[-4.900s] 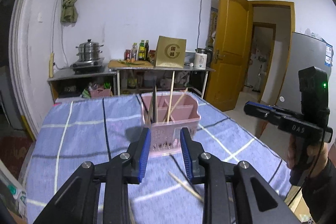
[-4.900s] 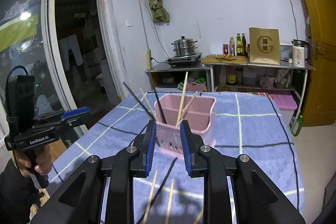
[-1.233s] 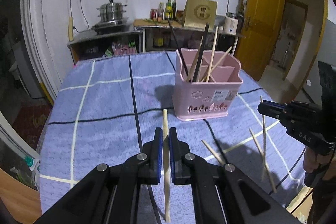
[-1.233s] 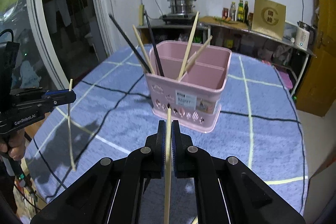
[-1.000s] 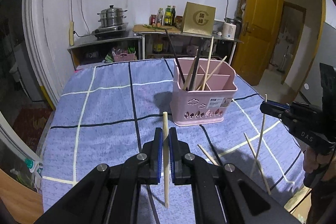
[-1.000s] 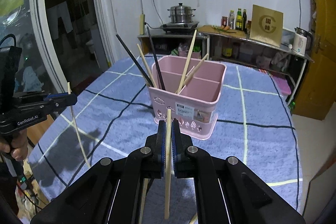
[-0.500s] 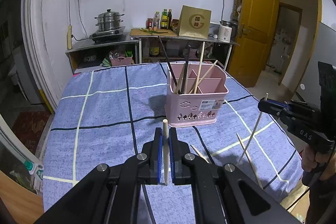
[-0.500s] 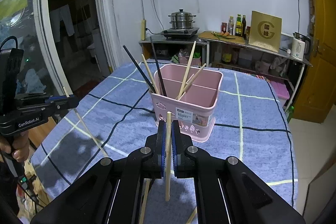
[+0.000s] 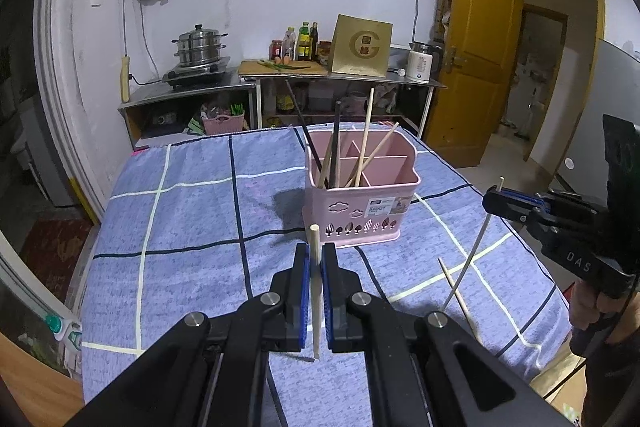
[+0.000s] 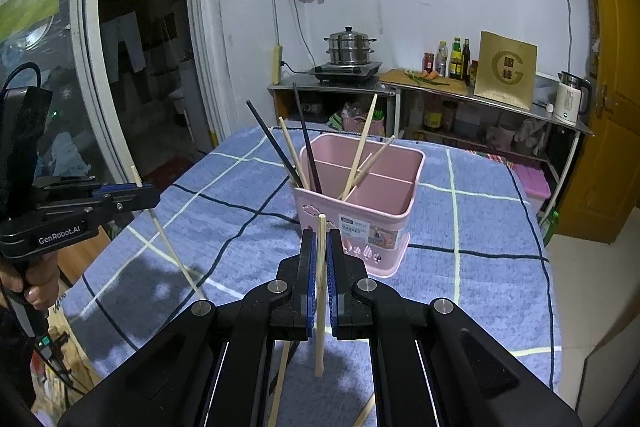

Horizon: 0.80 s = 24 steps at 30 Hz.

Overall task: Organize utensils
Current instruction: 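Lift both wooden chopsticks upright and carry them over the pink basket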

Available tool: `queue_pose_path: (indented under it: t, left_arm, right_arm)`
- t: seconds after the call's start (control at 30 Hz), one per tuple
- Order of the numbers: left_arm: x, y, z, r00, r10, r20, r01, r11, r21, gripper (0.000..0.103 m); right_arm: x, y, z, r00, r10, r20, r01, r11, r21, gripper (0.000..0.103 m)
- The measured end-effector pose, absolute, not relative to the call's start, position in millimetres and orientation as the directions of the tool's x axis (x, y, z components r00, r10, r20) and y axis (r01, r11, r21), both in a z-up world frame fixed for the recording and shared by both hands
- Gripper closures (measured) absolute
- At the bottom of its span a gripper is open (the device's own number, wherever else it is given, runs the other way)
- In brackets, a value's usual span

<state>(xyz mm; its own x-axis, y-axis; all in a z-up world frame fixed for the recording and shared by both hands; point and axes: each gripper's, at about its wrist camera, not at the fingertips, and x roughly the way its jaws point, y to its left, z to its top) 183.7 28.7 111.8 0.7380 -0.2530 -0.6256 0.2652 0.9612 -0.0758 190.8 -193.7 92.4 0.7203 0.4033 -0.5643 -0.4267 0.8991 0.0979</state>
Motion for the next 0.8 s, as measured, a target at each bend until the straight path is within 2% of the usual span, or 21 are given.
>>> queue_pose_path:
  t: [0.8]
  left_arm:
    - [244.0,-16.9,188.6,0.777,-0.329,-0.537,0.329,0.939,-0.101,0.098]
  right_arm:
    - [222.5,-189.0,138.5,0.776,0.428,-0.463,-0.435,0.895,0.098,0.098]
